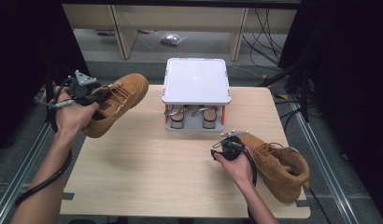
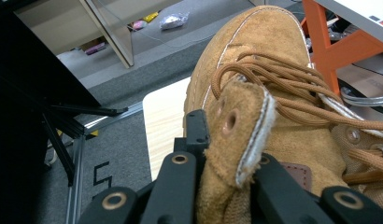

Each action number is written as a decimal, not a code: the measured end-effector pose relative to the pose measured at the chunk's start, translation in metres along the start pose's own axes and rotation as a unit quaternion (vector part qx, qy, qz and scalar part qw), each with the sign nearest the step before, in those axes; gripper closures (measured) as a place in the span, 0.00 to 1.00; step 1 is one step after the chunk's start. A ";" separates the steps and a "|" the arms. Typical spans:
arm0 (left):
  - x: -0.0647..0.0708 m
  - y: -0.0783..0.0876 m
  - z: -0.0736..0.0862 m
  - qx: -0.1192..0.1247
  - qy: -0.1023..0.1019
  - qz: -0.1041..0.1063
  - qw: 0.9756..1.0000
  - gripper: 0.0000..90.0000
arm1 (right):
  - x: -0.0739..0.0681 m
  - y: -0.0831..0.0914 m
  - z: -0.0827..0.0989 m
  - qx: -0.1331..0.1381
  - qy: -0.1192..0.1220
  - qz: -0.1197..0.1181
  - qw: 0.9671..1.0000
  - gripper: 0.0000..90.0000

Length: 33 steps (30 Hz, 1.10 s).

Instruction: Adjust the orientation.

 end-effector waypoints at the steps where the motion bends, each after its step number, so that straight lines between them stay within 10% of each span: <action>1: 0.000 -0.001 -0.001 0.001 0.000 -0.001 1.000 0.95 | 0.000 0.000 0.000 0.001 -0.002 0.000 1.000 0.53; 33: 0.011 -0.022 -0.052 0.033 0.017 -0.010 0.999 0.95 | -0.007 0.004 0.002 0.004 0.001 -0.005 1.000 0.53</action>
Point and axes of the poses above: each handheld gripper's, and its own axes: y roughly backward along the jaws, z roughly out of its underside, x roughly to its right, the point moved 3 cm from there along -y, roughly forward along the jaws, and after that the axes turned 1 degree about -x, right-handed, at the moved point
